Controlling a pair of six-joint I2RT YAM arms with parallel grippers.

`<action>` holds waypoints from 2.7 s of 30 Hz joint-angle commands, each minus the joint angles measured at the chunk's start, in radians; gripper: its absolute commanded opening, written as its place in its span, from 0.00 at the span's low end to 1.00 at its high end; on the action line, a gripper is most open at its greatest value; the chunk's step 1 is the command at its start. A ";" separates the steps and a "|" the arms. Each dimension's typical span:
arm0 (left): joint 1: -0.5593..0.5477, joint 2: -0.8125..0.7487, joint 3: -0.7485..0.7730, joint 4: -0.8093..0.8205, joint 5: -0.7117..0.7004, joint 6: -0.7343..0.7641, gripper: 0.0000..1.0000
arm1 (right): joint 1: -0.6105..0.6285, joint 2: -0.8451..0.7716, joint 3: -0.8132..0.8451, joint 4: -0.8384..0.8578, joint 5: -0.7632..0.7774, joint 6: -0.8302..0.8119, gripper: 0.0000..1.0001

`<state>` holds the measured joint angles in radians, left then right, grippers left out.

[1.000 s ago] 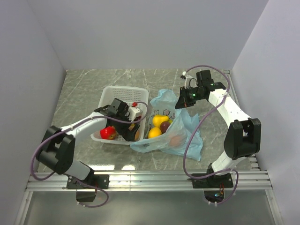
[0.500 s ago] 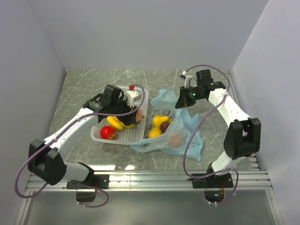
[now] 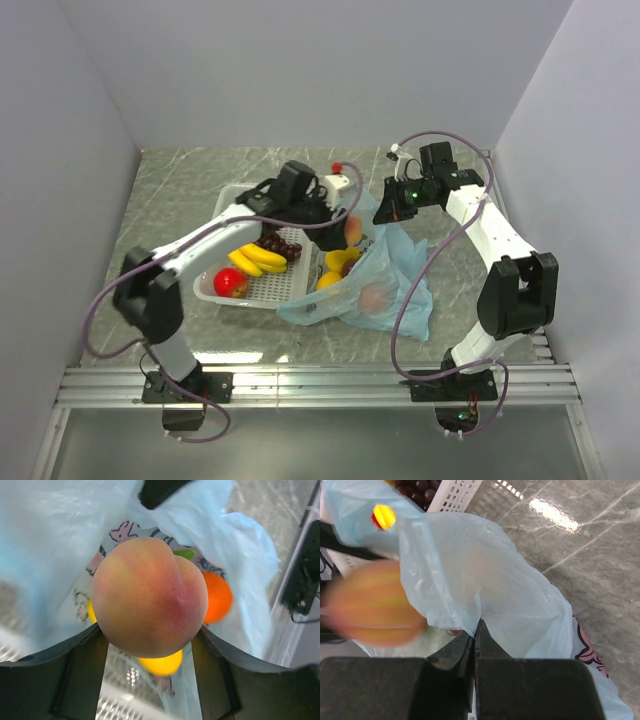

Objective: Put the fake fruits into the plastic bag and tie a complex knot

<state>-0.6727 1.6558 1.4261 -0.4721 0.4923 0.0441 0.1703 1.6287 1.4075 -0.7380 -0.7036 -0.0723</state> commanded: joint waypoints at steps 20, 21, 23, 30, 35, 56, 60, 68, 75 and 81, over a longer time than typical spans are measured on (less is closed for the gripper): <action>0.036 -0.192 -0.190 0.035 -0.194 -0.099 0.83 | 0.003 -0.049 -0.018 0.048 0.016 0.009 0.00; 0.036 -0.195 -0.205 0.038 -0.258 -0.096 0.82 | 0.001 -0.049 -0.016 0.046 0.018 0.009 0.00; 0.035 -0.176 -0.223 0.047 -0.323 -0.107 0.81 | 0.003 -0.044 -0.010 0.042 0.019 0.011 0.00; 0.032 0.013 -0.124 0.010 -0.426 -0.121 0.80 | 0.003 -0.044 -0.004 0.035 0.026 0.017 0.00; 0.062 0.079 -0.107 -0.028 -0.489 -0.101 0.60 | 0.001 -0.052 0.001 0.017 0.038 0.000 0.00; 0.280 -0.360 -0.174 -0.242 0.107 0.275 0.99 | 0.014 -0.053 0.112 -0.012 -0.016 -0.050 0.85; 0.306 -0.389 -0.191 -0.430 0.284 0.419 0.99 | 0.066 -0.017 0.241 -0.067 0.062 -0.130 0.88; 0.343 -0.468 -0.289 -0.513 0.393 0.501 0.94 | 0.368 0.088 0.488 -0.103 0.489 -0.382 0.93; 0.464 -0.606 -0.355 -0.442 0.443 0.470 0.95 | 0.555 0.209 0.507 0.009 0.833 -0.585 0.96; 0.522 -0.629 -0.377 -0.444 0.465 0.444 0.96 | 0.595 0.301 0.478 0.101 0.926 -0.731 0.98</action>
<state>-0.1776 1.0401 1.0725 -0.9394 0.9028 0.4976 0.7631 1.9152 1.8912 -0.7292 0.0998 -0.6804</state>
